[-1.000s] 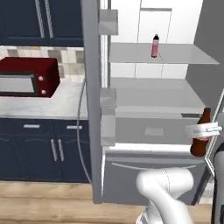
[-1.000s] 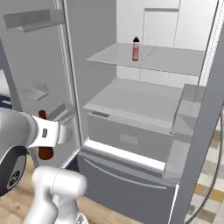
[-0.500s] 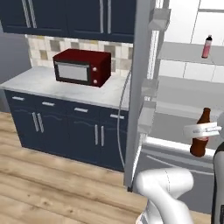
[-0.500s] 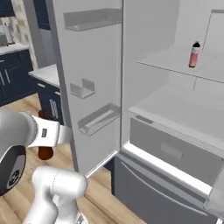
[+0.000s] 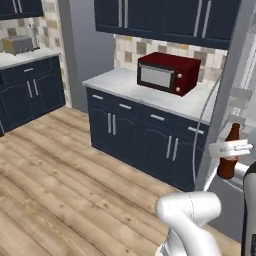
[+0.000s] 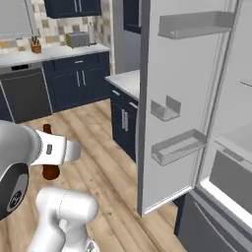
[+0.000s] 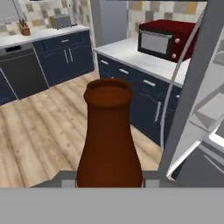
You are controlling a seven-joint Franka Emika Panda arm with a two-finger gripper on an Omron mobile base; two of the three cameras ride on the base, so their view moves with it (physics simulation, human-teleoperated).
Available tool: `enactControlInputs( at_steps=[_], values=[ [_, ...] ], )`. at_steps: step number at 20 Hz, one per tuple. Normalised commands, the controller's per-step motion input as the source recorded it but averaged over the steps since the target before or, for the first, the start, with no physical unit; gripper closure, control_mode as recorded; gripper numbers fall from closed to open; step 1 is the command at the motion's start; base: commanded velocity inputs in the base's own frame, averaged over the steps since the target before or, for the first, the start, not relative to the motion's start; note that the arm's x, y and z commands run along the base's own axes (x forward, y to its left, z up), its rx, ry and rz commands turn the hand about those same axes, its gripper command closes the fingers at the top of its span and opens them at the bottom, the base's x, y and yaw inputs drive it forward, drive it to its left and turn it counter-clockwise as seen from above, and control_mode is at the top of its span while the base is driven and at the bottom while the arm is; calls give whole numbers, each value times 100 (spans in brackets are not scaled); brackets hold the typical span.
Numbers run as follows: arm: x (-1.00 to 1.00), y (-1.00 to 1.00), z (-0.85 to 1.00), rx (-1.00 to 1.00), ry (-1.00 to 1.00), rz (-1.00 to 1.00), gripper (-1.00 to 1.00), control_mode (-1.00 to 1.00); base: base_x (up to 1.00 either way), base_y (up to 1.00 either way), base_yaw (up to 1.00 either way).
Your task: Open the fridge, grab two sodas, and place both sodas inside the bowl with ice on the dining counter.
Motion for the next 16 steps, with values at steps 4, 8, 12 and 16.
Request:
enactControlInputs(
  at_steps=[4, 8, 12, 16],
  values=[
    [0, 0, 0, 0, 0, 0, 100, 100, -4, 71, 49],
    [0, 0, 0, 0, 0, 0, 100, 100, 23, 74, 35],
    [0, 0, 0, 0, 0, 0, 100, 100, 51, 82, 25],
    [0, 0, 0, 0, 0, 0, 100, 100, 68, 84, 20]
  ],
)
